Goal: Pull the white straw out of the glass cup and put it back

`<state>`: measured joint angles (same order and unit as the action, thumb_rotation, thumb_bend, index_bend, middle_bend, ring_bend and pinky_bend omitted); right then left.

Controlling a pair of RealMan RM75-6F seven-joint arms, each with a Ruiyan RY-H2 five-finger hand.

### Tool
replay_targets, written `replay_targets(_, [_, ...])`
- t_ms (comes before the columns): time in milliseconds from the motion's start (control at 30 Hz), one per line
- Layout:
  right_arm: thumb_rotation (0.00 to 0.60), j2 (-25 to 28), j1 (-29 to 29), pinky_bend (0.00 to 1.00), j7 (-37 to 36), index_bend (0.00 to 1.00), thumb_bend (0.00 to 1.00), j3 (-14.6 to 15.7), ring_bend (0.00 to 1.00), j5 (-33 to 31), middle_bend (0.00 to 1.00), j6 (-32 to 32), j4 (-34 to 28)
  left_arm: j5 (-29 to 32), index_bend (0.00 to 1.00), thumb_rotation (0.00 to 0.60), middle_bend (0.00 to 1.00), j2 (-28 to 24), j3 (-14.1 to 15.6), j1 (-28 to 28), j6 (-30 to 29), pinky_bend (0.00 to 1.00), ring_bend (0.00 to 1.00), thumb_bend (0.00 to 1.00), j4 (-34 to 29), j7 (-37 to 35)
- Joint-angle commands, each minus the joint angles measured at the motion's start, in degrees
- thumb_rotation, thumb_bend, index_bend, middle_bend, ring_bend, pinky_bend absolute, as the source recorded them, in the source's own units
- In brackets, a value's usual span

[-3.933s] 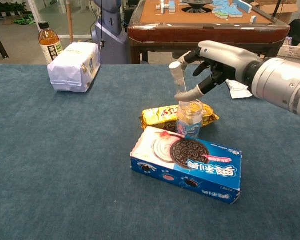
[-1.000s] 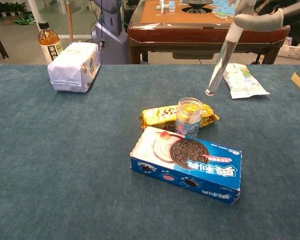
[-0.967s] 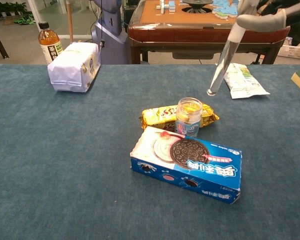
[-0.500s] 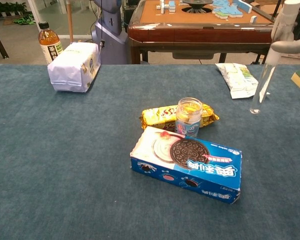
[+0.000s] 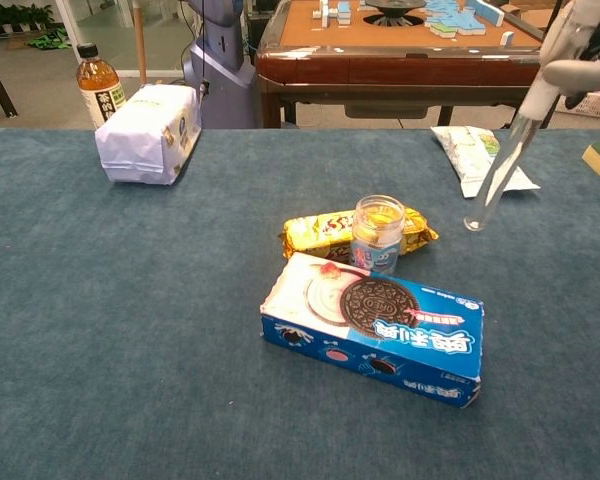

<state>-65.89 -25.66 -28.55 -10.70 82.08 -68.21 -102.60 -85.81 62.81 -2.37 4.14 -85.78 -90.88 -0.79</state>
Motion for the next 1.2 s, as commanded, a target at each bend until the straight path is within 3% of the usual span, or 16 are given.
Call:
replay_targets(33, [0.6, -1.2, 0.5, 0.45, -4.0, 0.73, 0.55, 0.8, 0.45, 5.2, 0.64, -2.0, 4.1, -0.1, 0.3, 0.6, 0.31, 0.0, 0.0, 0.0, 0.0, 0.4, 0.24, 0.34, 0.0, 0.1])
replay_targets(300, [0.6, 0.0, -0.1, 0.45, 16.4, 0.73, 0.57, 1.4, 0.45, -0.6, 0.64, 1.3, 1.5, -0.1, 0.3, 0.6, 0.31, 0.1, 0.1, 0.1, 0.1, 0.4, 0.24, 0.34, -0.2, 0.5])
replay_targets(433, [0.6, 0.9, -0.4, 0.45, 22.6, 0.73, 0.57, 1.4, 0.45, -3.4, 0.64, 2.5, -0.5, -0.2, 0.3, 0.6, 0.31, 0.1, 0.2, 0.0, 0.0, 0.4, 0.24, 0.34, -0.2, 0.5])
replay_targets(567, [0.6, -0.2, -0.1, 0.45, 20.6, 0.73, 0.57, 0.8, 0.45, -3.8, 0.64, 1.6, -0.6, -0.2, 0.3, 0.6, 0.31, 0.1, 0.2, 0.1, 0.1, 0.4, 0.24, 0.34, -0.2, 0.6])
replay_targets(767, [0.6, -2.7, 1.0, 0.45, 4.0, 0.73, 0.57, -0.1, 0.45, 2.5, 0.64, -3.0, 3.1, -0.1, 0.3, 0.6, 0.31, 0.0, 0.2, 0.1, 0.0, 0.4, 0.24, 0.34, -0.1, 0.4])
replay_targets(900, [0.6, -4.3, 1.6, 0.45, -2.8, 0.73, 0.57, 0.0, 0.45, 6.3, 0.65, -7.0, 5.7, -0.2, 0.3, 0.6, 0.31, 0.1, 0.2, 0.1, 0.1, 0.4, 0.24, 0.34, -0.2, 0.6])
replay_targets(1033, [0.6, -3.8, 1.7, 0.45, -2.0, 0.73, 0.57, 0.8, 0.46, 7.6, 0.65, -7.1, 6.8, -0.2, 0.3, 0.6, 0.31, 0.1, 0.2, 0.1, 0.0, 0.4, 0.24, 0.34, -0.2, 0.7])
replay_targets(1200, [0.6, -2.4, 1.7, 0.45, 9.2, 0.74, 0.57, 1.8, 0.47, 5.2, 0.67, -4.5, 5.4, -0.1, 0.3, 0.6, 0.31, 0.1, 0.2, 0.1, 0.1, 0.4, 0.24, 0.34, -0.2, 0.8])
